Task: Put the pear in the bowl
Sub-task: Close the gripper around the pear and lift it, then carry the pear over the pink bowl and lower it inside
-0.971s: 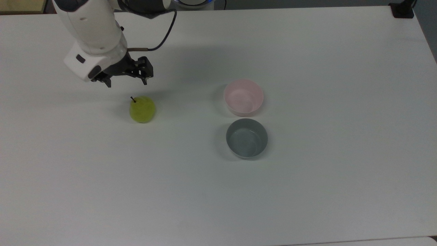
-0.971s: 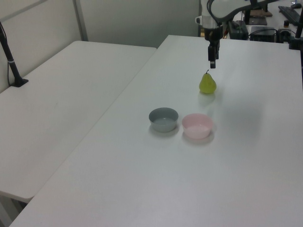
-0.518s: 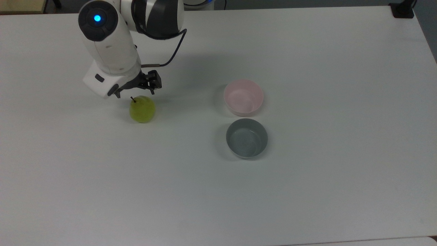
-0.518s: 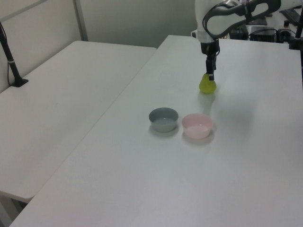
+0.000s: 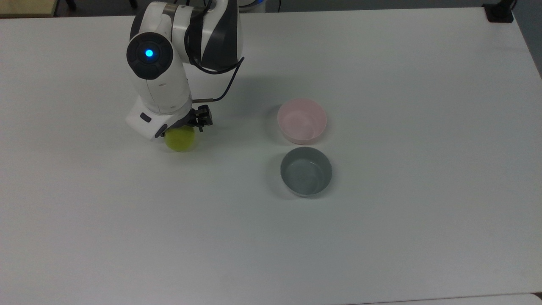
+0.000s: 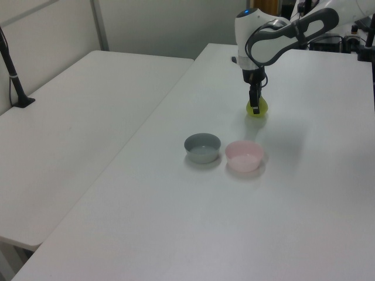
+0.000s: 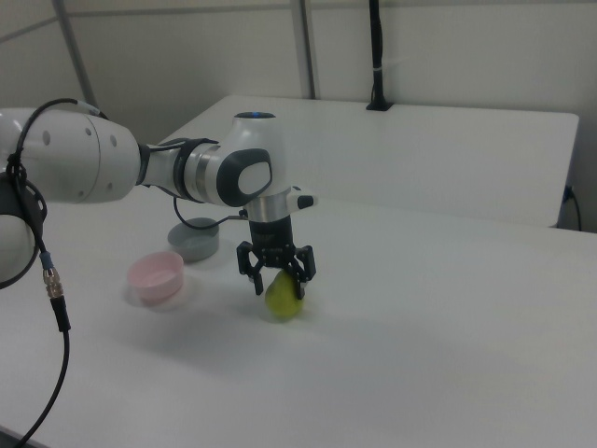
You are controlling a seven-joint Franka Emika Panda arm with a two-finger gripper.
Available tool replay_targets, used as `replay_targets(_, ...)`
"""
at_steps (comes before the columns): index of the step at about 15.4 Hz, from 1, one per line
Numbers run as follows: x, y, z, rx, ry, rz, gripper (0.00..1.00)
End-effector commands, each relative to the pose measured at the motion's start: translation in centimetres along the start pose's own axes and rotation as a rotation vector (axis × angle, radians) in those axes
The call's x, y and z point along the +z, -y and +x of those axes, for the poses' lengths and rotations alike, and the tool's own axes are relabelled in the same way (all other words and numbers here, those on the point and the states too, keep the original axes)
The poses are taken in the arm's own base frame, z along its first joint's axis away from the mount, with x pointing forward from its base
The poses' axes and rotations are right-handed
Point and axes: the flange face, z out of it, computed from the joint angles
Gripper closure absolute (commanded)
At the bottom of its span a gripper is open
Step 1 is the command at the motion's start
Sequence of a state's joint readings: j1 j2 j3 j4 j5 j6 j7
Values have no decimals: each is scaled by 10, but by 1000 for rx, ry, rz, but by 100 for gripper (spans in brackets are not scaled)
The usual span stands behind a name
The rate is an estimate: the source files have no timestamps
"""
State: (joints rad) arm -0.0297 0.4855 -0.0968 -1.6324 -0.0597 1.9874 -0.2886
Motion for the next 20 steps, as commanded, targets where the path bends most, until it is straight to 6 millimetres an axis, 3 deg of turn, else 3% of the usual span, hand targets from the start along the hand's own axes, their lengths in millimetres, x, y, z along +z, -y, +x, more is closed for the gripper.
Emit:
replay_targets(1, -4, -1, -4, -3, -11, -21, 55)
replay_targets(3, -7, -2, -5, -7, -8, -20, 73)
replay_targets(4, -10, -3, -6, -7, -13, -21, 77)
replay_targets(7, -38, -8, -14, 1, -29, -22, 78)
replay_targets(10, -92, -14, -30, 24, -27, -9, 78)
replay_targets(12, -129, -7, -36, 42, -12, -3, 78)
replay_targets(14, -140, 3, -35, 51, -12, 2, 78)
replay_targets(15, -143, 15, -32, 50, -15, 1, 78)
replay_targets(18, -156, 83, -21, 35, -23, -16, 78)
replay_targets(20, -154, 123, -20, 18, 22, -14, 78)
